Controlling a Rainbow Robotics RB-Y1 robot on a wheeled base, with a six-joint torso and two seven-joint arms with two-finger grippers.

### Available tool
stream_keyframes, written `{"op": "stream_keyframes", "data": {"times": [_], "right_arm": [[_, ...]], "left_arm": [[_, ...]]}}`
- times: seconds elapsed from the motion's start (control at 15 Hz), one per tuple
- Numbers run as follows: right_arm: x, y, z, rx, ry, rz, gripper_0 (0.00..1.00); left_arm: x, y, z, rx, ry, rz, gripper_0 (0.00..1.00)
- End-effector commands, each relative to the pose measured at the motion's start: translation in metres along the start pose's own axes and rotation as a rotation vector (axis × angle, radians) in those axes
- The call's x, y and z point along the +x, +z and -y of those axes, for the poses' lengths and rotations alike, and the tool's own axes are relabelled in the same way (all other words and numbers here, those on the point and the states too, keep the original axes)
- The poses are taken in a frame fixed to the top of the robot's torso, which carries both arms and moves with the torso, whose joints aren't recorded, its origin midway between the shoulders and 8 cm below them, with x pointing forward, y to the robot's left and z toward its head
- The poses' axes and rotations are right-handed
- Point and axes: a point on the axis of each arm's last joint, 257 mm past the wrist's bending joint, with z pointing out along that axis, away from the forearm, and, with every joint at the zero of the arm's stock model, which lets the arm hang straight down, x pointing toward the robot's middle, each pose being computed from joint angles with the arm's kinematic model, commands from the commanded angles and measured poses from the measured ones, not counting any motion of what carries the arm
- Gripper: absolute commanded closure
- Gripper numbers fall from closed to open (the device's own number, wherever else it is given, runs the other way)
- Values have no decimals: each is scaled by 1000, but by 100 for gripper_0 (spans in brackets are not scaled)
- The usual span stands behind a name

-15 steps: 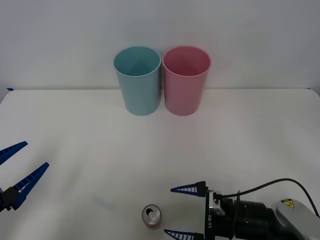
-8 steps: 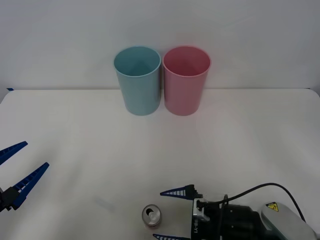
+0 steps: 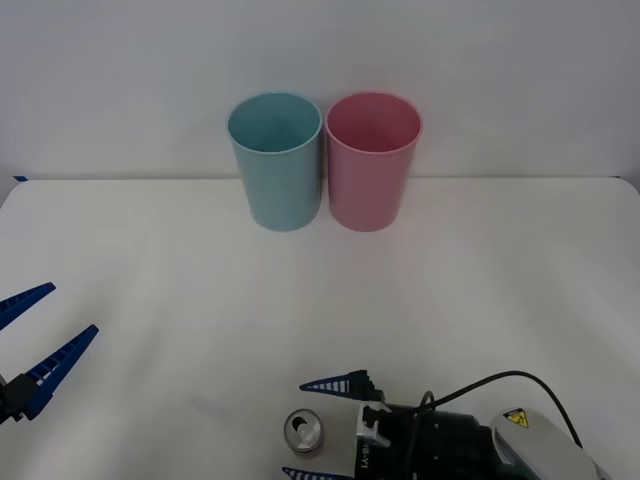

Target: Grasp the object on the table and drop it into the matching bin: aluminum can to the light blue bin, PET bottle to the pink bin.

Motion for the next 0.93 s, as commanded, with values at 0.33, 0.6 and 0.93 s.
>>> {"op": "stream_keyframes", "data": {"times": [0.33,0.6,0.93], "right_arm": [[1,2,-1,3,-3,-4,20],[-2,6,-3,-1,-16,6,100],[-5,11,-1,7,-21,10,100]], "left_arm": [[0,0,0,0,0,0,0],[0,0,0,0,0,0,0],[0,0,0,0,0,0,0]]}}
